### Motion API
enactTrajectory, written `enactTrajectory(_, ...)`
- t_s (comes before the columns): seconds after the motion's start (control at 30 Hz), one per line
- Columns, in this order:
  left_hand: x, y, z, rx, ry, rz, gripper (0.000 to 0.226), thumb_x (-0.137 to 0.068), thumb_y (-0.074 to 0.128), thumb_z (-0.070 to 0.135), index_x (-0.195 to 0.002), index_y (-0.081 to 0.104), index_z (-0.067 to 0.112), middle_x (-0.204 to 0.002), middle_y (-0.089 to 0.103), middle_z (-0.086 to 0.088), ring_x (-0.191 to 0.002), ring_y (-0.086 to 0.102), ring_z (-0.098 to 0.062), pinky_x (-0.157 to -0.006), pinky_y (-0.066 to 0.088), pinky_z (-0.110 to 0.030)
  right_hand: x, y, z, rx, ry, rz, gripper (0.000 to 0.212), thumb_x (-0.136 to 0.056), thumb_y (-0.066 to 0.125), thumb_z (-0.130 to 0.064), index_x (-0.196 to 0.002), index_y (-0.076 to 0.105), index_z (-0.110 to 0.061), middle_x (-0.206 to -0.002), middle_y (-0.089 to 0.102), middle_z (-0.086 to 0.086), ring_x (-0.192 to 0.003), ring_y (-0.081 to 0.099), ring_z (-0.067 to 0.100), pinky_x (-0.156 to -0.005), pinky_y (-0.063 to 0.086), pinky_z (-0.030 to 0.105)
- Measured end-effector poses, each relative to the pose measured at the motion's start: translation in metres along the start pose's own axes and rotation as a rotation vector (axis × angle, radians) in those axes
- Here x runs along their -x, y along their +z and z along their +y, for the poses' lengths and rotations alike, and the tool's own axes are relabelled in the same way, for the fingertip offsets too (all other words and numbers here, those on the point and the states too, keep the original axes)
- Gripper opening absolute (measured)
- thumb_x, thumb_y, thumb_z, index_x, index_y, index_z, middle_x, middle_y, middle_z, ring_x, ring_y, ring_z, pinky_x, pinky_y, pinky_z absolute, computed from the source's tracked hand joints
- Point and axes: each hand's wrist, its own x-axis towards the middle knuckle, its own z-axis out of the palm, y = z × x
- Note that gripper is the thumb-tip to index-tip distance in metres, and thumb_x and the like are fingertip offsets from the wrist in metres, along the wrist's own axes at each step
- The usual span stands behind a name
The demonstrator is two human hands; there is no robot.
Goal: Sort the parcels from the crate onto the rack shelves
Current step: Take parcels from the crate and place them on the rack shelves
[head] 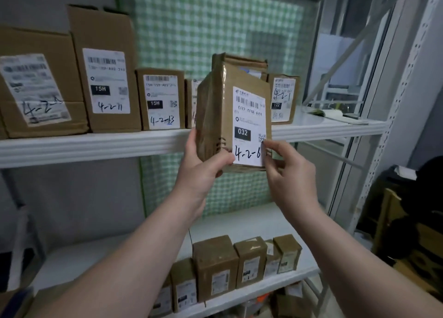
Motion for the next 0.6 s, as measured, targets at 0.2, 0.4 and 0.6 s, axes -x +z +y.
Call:
enactTrajectory(0.2, -0.034, 0.037, 0.004, -0.225, 0.163, 0.094, 0.117, -0.046, 0.084, 0.047, -0.144, 0.019, 0.046, -0.147, 0.035, 0.008, -0.133, 0.039, -0.012, -0.11, 0.035, -0.042, -0.04, -0.001, 0.011, -0.156, 0.017, -0.013, 0.038, -0.096, 0.054, -0.041, -0.131, 0.057, -0.028, -0.111, 0.062, -0.017, -0.107, 0.059, 0.001, -0.086, 0.043, 0.019)
enactTrajectory(0.4, -0.055, 0.095, 0.01, -0.619, 0.388, 0.087, 0.118, -0.064, 0.084, 0.031, -0.15, 0.004, 0.034, -0.136, 0.019, 0.009, -0.128, 0.027, -0.002, -0.106, 0.027, -0.019, -0.091, -0.006, 0.037, -0.595, 0.112, -0.099, 0.102, -0.056, 0.078, -0.067, -0.139, 0.025, -0.042, -0.122, 0.053, -0.024, -0.115, 0.054, -0.004, -0.097, 0.044, 0.024)
enactTrajectory(0.6, -0.098, 0.166, 0.002, -0.898, 0.423, -0.025, 0.12, -0.063, 0.082, 0.039, -0.152, 0.001, 0.031, -0.154, 0.007, 0.003, -0.143, 0.012, -0.016, -0.117, 0.017, -0.03, -0.157, -0.05, 0.089, -0.572, 0.2, -0.006, 0.123, -0.053, 0.081, -0.055, -0.15, 0.006, -0.043, -0.148, 0.031, -0.001, -0.129, 0.041, 0.015, -0.104, 0.04, 0.036)
